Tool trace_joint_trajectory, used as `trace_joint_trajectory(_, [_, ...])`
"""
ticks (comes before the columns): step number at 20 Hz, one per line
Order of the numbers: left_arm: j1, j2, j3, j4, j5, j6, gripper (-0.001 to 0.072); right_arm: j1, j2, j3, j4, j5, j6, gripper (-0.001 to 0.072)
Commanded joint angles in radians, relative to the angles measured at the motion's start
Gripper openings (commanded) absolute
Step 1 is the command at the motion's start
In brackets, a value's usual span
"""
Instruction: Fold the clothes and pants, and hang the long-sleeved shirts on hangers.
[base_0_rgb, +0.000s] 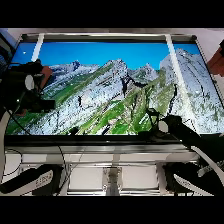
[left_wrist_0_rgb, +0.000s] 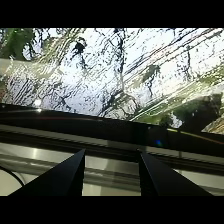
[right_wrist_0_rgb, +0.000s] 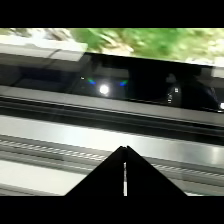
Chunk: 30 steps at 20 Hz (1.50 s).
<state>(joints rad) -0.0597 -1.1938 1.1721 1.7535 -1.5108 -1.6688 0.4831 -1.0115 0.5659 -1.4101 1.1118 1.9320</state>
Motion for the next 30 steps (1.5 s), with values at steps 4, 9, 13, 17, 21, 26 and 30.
trace_joint_trajectory(4, [0.001, -0.001, 0.0, 0.039, 0.046, 0.276, 0.0343, 0.002, 0.0, -0.001, 0.164, -0.103, 0.125, 0.0014])
trace_joint_trajectory(9, [0.0, -0.002, 0.0, 0.034, 0.051, 0.357, 0.0343, 0.05, -0.002, 0.002, 0.676, -0.456, -0.235, 0.0013])
trace_joint_trajectory(13, [0.0, -0.005, 0.0, 0.004, 0.068, 0.357, 0.0343, 0.237, -0.146, 0.174, 0.739, -0.586, -0.382, 0.0011])
trace_joint_trajectory(17, [0.0, -0.007, 0.0, 0.004, 0.106, 0.357, 0.0344, 0.417, -0.529, 0.613, 0.542, -0.472, -0.401, 0.0012])
trace_joint_trajectory(21, [0.002, -0.007, 0.0, 0.02, 0.101, 0.422, 0.0342, 0.431, -0.792, 1.022, 0.383, -0.283, -0.376, 0.0013])
trace_joint_trajectory(26, [0.14, -0.009, 0.0, 0.089, 0.346, 0.323, 0.0341, 0.353, -0.772, 1.066, 0.199, -0.071, -0.256, 0.0014])
trace_joint_trajectory(30, [0.492, -0.009, -0.005, -0.007, 0.42, 0.296, 0.0115, 0.344, -0.77, 1.066, 0.148, -0.021, -0.249, 0.0013])
